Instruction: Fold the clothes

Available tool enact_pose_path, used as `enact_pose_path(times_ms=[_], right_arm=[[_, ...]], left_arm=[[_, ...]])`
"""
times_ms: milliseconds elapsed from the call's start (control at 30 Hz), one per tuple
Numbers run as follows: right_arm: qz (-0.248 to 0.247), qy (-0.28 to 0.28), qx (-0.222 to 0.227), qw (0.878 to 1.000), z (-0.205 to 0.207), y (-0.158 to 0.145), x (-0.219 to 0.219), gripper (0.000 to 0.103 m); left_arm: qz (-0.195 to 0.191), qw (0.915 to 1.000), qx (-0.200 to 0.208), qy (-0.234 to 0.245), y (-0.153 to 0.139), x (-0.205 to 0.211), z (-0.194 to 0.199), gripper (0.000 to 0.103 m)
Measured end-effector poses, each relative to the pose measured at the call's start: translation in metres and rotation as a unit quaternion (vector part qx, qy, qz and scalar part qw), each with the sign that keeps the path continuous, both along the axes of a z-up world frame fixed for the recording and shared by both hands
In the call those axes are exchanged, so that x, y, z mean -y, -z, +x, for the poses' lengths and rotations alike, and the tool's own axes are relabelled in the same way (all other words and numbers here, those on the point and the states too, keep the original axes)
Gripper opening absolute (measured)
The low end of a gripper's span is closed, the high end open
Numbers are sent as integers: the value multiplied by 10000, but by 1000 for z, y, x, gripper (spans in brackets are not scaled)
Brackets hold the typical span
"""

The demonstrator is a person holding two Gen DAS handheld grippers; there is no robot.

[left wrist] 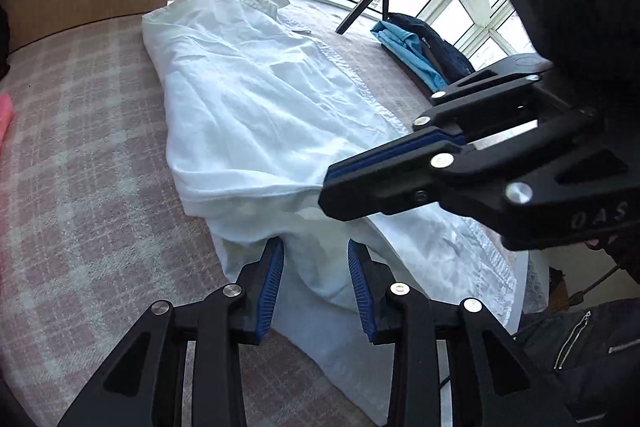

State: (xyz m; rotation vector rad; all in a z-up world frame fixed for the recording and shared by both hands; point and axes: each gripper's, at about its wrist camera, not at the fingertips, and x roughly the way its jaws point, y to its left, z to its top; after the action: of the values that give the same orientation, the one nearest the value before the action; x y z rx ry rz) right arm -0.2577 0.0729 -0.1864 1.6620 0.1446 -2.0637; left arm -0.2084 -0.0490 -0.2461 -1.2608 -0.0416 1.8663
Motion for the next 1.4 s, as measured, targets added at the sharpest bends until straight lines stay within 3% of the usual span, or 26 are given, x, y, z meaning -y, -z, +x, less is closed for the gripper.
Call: enact_pose_path(times_ms=[67,133,200,267,533,633,667,700,800,1000,1167,1333,1400], right_arm=[[234,-123,-209,9994,4,4,7,6],[456,-170,-328,9983,5,5,8,12],[445,-221,-333,9982,6,5,9,28],[443,-323,-349,9979,7,8,15,28],[1502,-1048,-744,9803,21,47,70,31],[1491,-1056,-598,9813,16,55,70,30],[1540,-941,-527,9822,12,56,66,13],[1588,-826,-455,9828,7,56,61,5],[1268,-457,-341,9903,-3,41,45,4],[768,57,-319,9965,-6,14,20,4],[497,285,-290,9979,-3,1,14,4],[302,421,-279,9983,-4,-7,10,4],[269,451,-279,9982,-5,-8,10,4]], left_arm=[[-182,9998,25,33,4,-1,1,32],[-559,9981,-217,149,2,5,12,34],[-830,9959,-335,133,0,20,19,38],[-921,9951,-361,9,-6,38,21,38],[-1205,9913,-451,-288,-15,71,26,38],[-1214,9912,-506,-173,-16,67,28,38],[-1186,9915,-531,-124,-17,65,29,38],[-1206,9910,-568,-72,-17,62,29,38],[-1266,9900,-627,-2,-16,57,26,38],[-1446,9869,-648,-316,-11,37,6,38],[-1595,9828,-919,-165,-5,4,2,38],[-1374,9859,-856,-436,5,-26,-18,38],[-1320,9857,-786,-699,6,-17,-24,38]])
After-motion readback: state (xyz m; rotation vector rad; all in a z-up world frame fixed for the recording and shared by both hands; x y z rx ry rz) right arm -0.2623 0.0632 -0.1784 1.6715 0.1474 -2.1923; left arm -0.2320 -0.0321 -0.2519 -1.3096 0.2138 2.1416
